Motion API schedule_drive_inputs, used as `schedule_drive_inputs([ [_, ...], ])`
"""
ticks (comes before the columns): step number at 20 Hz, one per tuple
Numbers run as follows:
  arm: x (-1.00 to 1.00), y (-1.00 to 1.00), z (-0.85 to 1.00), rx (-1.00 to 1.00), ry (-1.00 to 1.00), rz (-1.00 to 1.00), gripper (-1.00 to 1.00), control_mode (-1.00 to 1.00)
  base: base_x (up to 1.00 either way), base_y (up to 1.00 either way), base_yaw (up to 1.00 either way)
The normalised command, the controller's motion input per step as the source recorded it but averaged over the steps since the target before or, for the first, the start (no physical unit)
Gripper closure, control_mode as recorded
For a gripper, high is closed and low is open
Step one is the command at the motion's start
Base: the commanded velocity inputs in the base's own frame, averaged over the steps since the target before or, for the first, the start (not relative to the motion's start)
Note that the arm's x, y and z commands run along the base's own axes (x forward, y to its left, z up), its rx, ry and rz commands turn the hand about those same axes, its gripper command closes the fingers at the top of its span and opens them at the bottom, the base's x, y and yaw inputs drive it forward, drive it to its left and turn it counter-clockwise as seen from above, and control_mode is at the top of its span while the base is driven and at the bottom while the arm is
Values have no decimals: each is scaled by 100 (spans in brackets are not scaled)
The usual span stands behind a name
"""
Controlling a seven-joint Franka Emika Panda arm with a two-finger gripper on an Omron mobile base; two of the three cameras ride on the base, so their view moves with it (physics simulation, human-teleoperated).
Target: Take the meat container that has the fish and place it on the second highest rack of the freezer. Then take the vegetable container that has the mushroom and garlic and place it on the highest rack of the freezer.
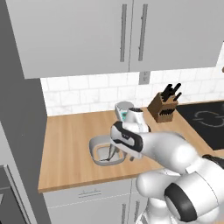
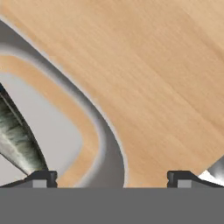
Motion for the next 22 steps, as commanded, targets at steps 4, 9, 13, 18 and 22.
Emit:
schedule_drive_inputs([
  [4,22,-13,-20,0,0,0,-100,-100,0,0,0],
  [9,7,0,-27,0,0,0,-100,-100,0,0,0],
  [13,4,8,-23,0,0,0,-100,-100,0,0,0],
  [18,1,10,-9,0,0,0,100,-100,0,0,0],
  [22,0,1,0,0,0,0,100,-100,0,0,0],
])
